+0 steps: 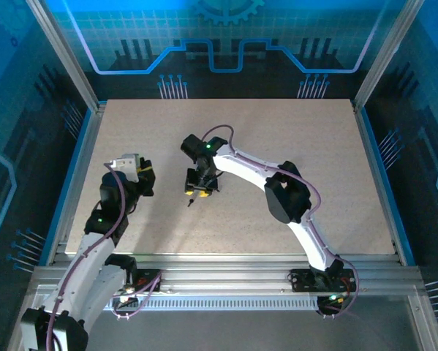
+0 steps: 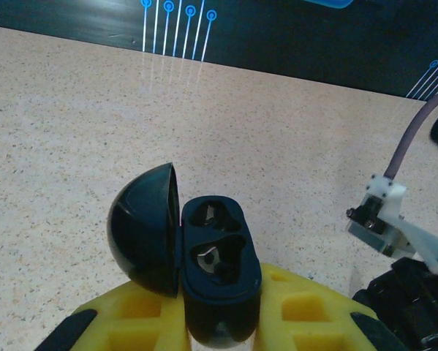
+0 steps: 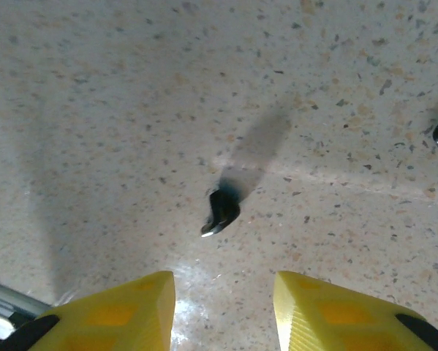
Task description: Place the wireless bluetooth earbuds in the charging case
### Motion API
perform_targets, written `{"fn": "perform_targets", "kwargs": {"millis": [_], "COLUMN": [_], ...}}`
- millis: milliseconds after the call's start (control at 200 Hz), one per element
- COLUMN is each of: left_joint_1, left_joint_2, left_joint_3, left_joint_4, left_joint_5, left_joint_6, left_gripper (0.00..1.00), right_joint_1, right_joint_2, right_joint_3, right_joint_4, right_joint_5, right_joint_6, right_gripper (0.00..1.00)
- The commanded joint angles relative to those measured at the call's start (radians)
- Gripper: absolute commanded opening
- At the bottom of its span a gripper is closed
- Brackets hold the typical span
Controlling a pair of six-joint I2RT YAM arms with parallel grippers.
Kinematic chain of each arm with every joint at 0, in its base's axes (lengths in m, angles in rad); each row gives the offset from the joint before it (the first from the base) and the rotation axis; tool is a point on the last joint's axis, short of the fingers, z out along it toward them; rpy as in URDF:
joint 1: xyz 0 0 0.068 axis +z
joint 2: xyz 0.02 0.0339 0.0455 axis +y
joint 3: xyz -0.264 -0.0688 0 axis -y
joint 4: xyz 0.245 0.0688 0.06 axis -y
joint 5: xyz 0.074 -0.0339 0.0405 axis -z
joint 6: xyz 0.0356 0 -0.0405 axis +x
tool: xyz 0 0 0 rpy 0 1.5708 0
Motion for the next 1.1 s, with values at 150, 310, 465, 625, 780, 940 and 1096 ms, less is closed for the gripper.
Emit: {"fn": "perform_targets", "kwargs": {"millis": [150,310,465,625,780,940,1096], "left_joint_1": [0.015,0.020,0.023,0.025,0.025,0.025,0.025], "left_joint_2": [-0.002,-0.003,-0.006,-0.014,-0.023,-0.025,-0.023], "left_joint_3": [-0.014,-0.014,-0.015,-0.016,-0.019,-0.018,-0.019], "left_joint_4": [0.010,0.009,0.012,0.009,0.007,0.007,0.001], "left_joint_5": [0.000,0.003,0.006,0.004,0.004,0.005,0.014], "left_joint_6": [-0.011,-0.011,-0.011,-0.009,-0.008,-0.007,-0.008], "left_gripper": [0.12,0.12,0.12,0.12,0.12,0.12,0.12], "right_joint_1": [0.022,0.024,0.025,0.025,0.024,0.021,0.019], "right_joint_2": [0.101,0.141,0.166,0.181,0.193,0.207,0.219], "right_joint_3": [0.086,0.108,0.125,0.130,0.134,0.145,0.140], "right_joint_4": [-0.043,-0.046,-0.045,-0.046,-0.048,-0.049,-0.060], "right_joint_5": [-0.054,-0.064,-0.070,-0.076,-0.069,-0.064,-0.063], "right_joint_6": [0.032,0.032,0.033,0.034,0.031,0.028,0.008], "right_gripper": [0.35,0.33,0.32,0.30,0.28,0.27,0.21]}}
